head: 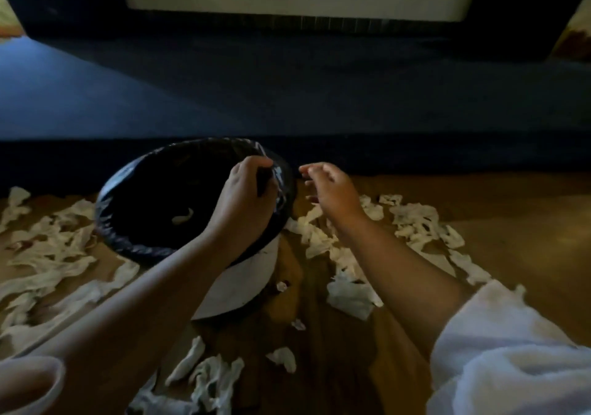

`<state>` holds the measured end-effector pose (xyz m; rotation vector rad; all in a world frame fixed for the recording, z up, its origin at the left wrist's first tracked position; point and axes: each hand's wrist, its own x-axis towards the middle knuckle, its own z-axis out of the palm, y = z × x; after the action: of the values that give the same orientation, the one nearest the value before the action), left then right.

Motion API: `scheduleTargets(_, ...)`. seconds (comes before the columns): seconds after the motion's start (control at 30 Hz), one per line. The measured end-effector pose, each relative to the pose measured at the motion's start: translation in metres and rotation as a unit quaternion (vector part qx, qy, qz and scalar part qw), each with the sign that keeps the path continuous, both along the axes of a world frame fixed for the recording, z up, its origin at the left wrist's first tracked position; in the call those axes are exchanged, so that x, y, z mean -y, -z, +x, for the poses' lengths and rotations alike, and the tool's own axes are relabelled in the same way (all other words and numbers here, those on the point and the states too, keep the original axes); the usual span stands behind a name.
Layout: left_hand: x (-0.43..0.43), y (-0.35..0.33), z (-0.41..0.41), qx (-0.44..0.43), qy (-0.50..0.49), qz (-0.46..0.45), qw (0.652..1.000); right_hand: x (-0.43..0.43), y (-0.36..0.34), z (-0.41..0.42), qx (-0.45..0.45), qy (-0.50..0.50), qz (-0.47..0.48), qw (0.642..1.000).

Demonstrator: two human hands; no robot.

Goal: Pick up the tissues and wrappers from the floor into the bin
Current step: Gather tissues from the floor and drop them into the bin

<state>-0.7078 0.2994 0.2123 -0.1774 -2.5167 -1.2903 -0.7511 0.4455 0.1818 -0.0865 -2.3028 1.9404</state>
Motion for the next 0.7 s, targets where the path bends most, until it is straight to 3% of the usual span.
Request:
scheduleTargets(0.1, -0.046, 0.034, 0.002, 0.009, 0.087, -0.006, 0.996, -0.054, 0.043, 0.007, 0.055, 0.066, 0.025, 0.996)
scheduleTargets(0.37, -0.148, 0.181, -0.032, 0.235, 0.219, -0.061, 0.945, -0.182, 0.175, 0.017, 0.184, 0.192, 0.123, 0.956)
scheduleTargets(0.5, -0.174, 0.244, -0.059, 0.236, 0.223, -0.268, 0.907, -0.221, 0.229, 0.018, 0.217, 0.230, 0.180, 0.932)
scheduleTargets(0.6, -0.179, 0.275, -0.066, 0.243, 0.208, -0.403, 0.857, -0.240, 0.246, 0.017, 0.199, 0.217, 0.211, 0.932)
scheduleTargets(0.67, -0.172, 0.292, -0.063, 0.230, 0.246, -0.424, 0.841, -0.251, 0.254, 0.009, 0.176, 0.179, 0.249, 0.935)
scheduleTargets(0.7, -0.167, 0.297, -0.059, 0.202, 0.260, -0.386, 0.862, -0.253, 0.256, 0.004, 0.178, 0.155, 0.258, 0.937)
